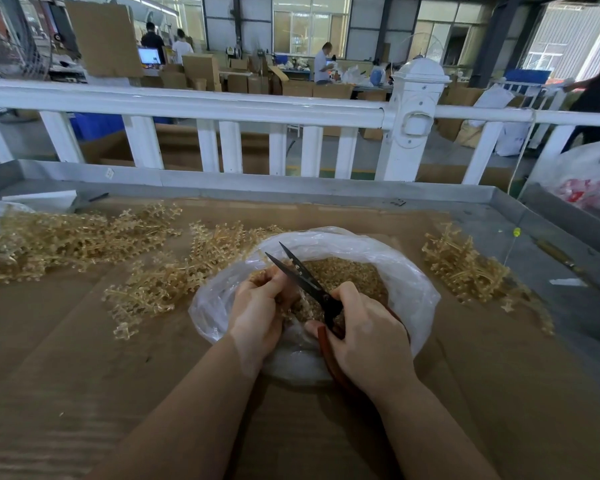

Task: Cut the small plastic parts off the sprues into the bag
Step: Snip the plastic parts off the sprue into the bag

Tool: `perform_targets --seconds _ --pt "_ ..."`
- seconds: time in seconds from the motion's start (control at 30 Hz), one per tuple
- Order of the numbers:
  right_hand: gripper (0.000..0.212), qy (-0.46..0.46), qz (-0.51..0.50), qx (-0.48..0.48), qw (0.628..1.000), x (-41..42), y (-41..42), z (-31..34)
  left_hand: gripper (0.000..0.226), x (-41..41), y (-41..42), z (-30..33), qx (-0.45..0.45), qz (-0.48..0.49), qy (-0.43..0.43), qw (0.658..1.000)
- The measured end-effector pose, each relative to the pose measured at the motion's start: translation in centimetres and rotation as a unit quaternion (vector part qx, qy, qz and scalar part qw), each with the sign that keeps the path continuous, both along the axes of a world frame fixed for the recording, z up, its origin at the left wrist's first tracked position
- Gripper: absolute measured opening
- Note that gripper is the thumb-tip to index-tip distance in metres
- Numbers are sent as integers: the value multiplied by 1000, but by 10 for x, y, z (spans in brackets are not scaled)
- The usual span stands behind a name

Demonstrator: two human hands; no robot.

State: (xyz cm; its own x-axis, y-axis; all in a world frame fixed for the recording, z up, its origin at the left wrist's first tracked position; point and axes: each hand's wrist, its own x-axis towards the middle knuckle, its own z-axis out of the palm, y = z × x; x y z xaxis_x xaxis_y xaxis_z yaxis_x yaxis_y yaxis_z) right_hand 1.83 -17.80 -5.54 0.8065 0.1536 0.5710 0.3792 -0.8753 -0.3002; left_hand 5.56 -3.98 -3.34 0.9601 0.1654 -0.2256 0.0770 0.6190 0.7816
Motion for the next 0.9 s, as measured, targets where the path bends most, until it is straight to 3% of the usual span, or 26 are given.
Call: perform_targets --seconds 0.5,0.9 --pt "46 24 19 -36 999 7 -2 3 20 2 -1 0 -12 5 10 1000" --pt "41 16 2 -14 1000 4 2 2 6 2 -1 -2 33 -9 16 999"
